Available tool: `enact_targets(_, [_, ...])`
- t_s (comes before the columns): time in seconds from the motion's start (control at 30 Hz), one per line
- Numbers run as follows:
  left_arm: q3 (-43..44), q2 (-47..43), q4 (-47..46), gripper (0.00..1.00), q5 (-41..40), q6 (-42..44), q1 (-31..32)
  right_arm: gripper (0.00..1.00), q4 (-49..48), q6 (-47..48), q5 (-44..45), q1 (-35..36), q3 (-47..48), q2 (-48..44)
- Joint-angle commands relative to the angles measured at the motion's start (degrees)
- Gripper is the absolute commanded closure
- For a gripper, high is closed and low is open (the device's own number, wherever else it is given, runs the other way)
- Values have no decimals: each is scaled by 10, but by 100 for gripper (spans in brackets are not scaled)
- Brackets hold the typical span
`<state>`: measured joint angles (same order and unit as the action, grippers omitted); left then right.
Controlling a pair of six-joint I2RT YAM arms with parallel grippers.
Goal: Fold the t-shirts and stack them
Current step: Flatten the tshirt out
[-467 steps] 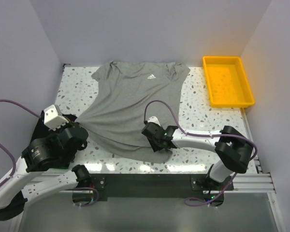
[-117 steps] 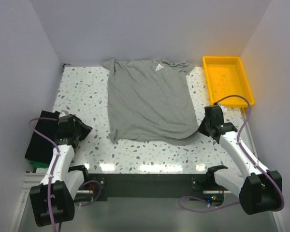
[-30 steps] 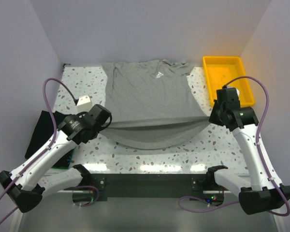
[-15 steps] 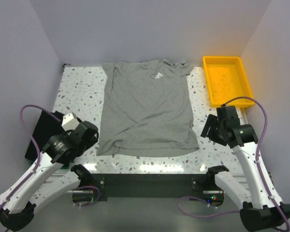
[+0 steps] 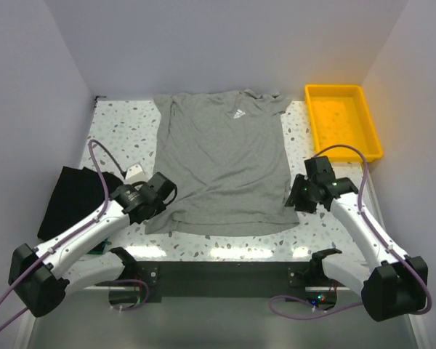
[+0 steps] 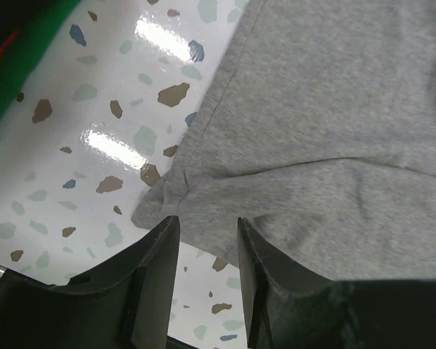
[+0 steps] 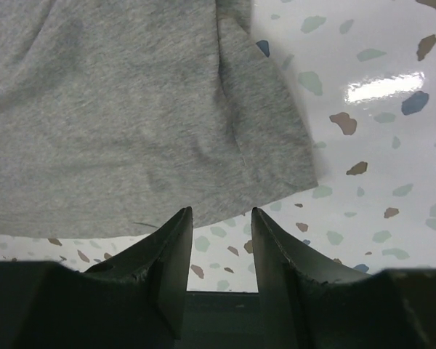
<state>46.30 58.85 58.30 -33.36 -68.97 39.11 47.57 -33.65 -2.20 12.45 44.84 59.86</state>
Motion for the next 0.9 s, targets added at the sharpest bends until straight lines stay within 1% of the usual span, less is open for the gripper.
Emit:
enact_targets(0.0, [-46, -7, -73, 58, 8, -29, -3, 58, -74, -23, 20, 29, -23, 15])
enact_targets(0.1, [-76, -1, -83, 59, 6, -68, -3, 57, -97, -46, 46, 41, -56, 22])
enact_targets(0.23, [-111, -10, -107, 59, 1, -90, -5, 54, -132, -68, 65, 41, -104, 3])
enact_targets(0.3, [-132, -24, -128, 59, 7, -87, -8, 52, -151, -72, 67, 41, -116, 3])
enact_targets(0.37, [-144, -31, -167, 58, 15, -76, -11, 51, -165, -71, 68, 41, -121, 5])
enact_targets(0.4, [-150, -33, -179, 57, 16, -63, -14, 51, -177, -70, 69, 41, -121, 10])
enact_targets(0.47, [-151, -27, -187, 56, 15, -63, -19, 51, -191, -72, 68, 41, -124, 18])
enact_targets(0.6, [-162, -15, -219, 56, 30, -32, -42, 53, -223, -79, 57, 43, -137, 50])
enact_targets(0.7, [-175, -14, -237, 56, 43, -25, -54, 58, -217, -76, 60, 42, -145, 63])
enact_targets(0.73, [-177, -13, -241, 56, 46, -25, -56, 64, -212, -76, 61, 43, -147, 60])
enact_targets(0.8, [-187, -9, -243, 56, 49, -29, -58, 66, -198, -75, 64, 43, -154, 53])
enact_targets(0.87, [-193, -3, -239, 57, 51, -41, -61, 72, -182, -73, 67, 43, -157, 42])
